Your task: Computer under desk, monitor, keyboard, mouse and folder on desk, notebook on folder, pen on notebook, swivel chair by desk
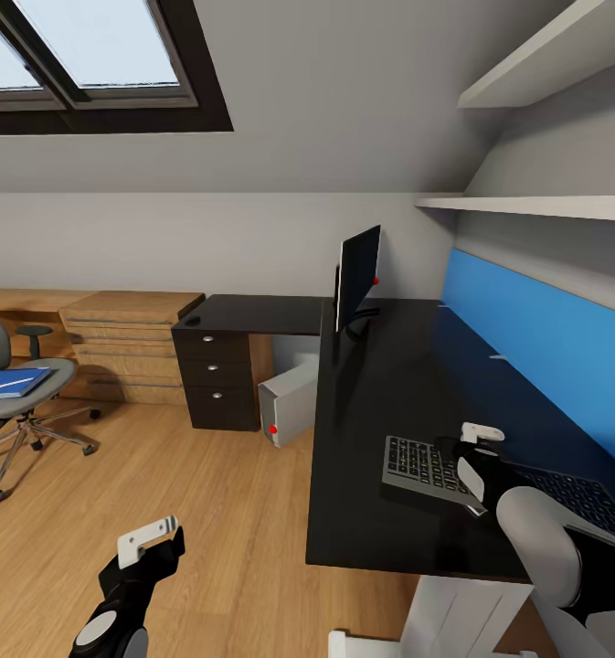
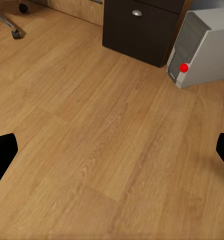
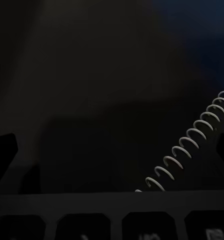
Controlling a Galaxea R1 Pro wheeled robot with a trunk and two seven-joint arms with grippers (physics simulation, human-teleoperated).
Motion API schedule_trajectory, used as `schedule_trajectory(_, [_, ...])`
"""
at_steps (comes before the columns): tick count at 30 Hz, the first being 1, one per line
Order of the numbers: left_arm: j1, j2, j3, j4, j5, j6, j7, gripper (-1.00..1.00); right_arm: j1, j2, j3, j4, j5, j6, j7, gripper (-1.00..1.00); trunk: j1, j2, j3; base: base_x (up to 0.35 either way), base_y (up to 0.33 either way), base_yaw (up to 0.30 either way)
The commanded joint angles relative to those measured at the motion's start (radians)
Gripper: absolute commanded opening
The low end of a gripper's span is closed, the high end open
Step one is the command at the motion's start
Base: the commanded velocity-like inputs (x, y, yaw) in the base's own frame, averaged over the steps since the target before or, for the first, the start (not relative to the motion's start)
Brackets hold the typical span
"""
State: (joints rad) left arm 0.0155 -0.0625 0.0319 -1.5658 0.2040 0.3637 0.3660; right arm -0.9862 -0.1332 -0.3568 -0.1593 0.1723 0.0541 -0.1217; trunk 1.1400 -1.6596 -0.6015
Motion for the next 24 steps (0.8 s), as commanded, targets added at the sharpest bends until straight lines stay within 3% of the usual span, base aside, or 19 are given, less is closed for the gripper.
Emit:
schedule_trajectory(1, [0.000,0.000,0.000,-0.001,0.010,0.003,0.005,1.00,0.000,0.001,-0.006,-0.001,0.009,0.005,-0.001,1.00,0.000,0.000,-0.001,0.000,0.000,0.000])
schedule_trajectory(15, [0.000,0.000,-0.002,0.005,0.009,0.004,0.004,1.00,0.000,0.007,-0.006,-0.002,0.009,0.004,-0.001,1.00,0.000,0.000,-0.006,0.081,0.000,0.088])
schedule_trajectory(20, [0.000,0.001,-0.004,0.006,0.009,0.004,0.004,1.00,0.000,0.007,-0.006,-0.002,0.009,0.004,0.000,1.00,-0.019,0.035,0.009,0.004,0.000,0.027])
schedule_trajectory(24, [0.000,0.001,-0.008,0.006,0.009,0.004,0.004,1.00,0.000,0.013,-0.005,-0.001,0.009,0.007,-0.001,1.00,-0.019,0.035,0.009,0.001,0.000,0.005])
